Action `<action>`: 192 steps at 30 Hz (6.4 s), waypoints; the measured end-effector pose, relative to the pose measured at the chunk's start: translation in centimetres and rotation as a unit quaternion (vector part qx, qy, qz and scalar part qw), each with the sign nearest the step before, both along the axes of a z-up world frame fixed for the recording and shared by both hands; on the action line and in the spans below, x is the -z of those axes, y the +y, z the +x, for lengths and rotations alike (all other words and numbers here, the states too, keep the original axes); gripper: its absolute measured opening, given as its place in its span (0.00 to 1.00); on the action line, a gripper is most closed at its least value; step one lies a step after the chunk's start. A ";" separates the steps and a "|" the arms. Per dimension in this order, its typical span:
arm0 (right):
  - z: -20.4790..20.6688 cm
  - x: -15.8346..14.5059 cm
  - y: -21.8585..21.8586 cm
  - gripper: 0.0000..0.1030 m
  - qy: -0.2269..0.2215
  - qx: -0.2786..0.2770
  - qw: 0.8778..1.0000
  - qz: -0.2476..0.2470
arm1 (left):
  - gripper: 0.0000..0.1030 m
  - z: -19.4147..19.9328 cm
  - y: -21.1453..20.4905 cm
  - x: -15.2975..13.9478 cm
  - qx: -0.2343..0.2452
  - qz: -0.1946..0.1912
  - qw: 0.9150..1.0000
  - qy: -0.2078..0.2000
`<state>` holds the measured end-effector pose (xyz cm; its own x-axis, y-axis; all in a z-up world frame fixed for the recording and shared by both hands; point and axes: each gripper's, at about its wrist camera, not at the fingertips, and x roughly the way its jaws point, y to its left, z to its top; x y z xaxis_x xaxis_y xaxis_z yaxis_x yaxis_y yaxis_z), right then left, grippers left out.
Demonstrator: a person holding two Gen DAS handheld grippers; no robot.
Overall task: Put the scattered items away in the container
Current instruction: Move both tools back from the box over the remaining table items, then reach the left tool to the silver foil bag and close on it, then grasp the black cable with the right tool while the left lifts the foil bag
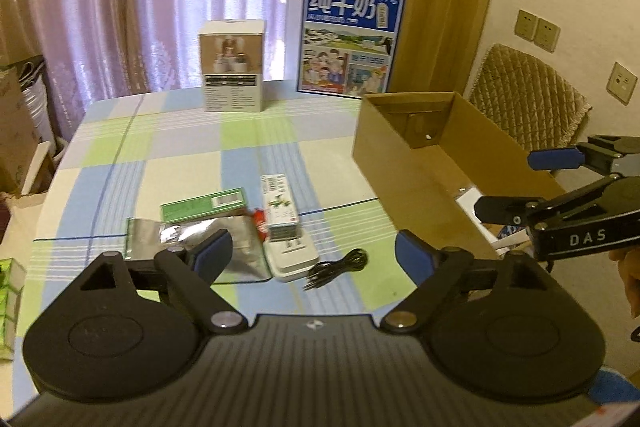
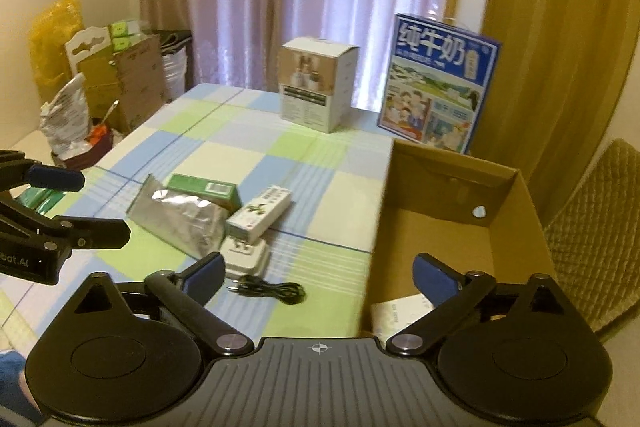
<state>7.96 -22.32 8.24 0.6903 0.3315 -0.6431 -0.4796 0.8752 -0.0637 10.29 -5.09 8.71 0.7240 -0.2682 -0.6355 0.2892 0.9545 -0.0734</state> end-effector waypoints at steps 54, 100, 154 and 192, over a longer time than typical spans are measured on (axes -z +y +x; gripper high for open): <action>7.4 16.3 8.6 0.98 0.095 -0.064 0.993 -0.031 | 0.99 10.4 13.1 15.5 0.073 0.120 0.989 0.036; 9.7 18.3 8.5 0.77 0.101 -0.083 0.991 -0.028 | 0.99 17.2 10.9 16.2 0.256 0.132 0.957 0.014; 7.5 18.3 9.9 0.12 0.135 -0.116 0.984 -0.022 | 0.98 9.3 10.8 15.5 0.215 0.081 0.966 0.120; 4.8 18.4 9.1 0.13 0.114 -0.067 0.991 -0.017 | 0.48 10.4 5.4 16.4 0.146 0.136 0.959 0.204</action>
